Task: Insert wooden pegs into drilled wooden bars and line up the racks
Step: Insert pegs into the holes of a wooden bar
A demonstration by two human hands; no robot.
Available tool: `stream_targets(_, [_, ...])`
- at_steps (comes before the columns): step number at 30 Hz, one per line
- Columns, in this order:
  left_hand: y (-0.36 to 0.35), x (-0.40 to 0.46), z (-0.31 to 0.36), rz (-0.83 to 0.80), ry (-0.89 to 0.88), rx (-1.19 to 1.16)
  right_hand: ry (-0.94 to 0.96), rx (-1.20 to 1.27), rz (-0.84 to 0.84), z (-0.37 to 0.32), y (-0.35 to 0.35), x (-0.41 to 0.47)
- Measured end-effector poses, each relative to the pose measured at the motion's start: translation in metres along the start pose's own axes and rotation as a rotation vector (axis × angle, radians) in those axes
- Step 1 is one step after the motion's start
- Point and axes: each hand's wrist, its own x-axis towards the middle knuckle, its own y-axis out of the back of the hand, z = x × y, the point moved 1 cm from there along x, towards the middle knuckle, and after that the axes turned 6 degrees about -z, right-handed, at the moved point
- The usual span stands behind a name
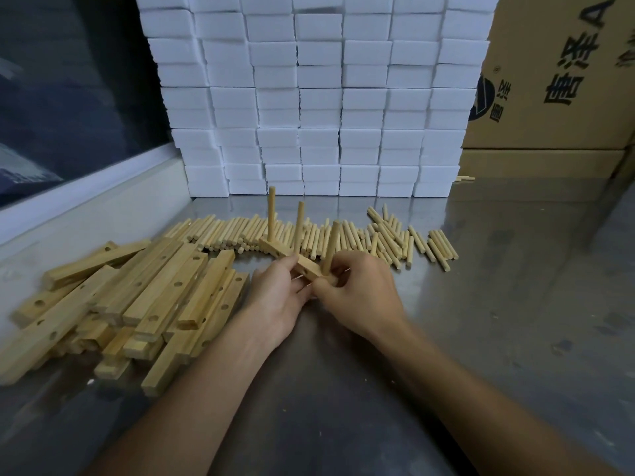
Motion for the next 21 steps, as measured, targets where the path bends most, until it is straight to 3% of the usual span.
stream_targets(10, [0.004,0.003,-0.003,-0.031,-0.082,0.02,0.008,0.012,-0.096,0.015,0.012,0.007])
stream_targets(16, [0.001,0.004,-0.007,0.02,-0.126,0.19,-0.068,-0.01,-0.018,0.029,0.032,0.025])
stream_targets(18, [0.006,0.005,-0.007,0.032,-0.276,0.514,-0.124,-0.017,0.013,0.038,0.04,0.038])
stream_targets(21, [0.019,0.008,0.0,0.044,-0.709,1.396,-0.193,-0.021,0.042,0.049,0.051,0.068])
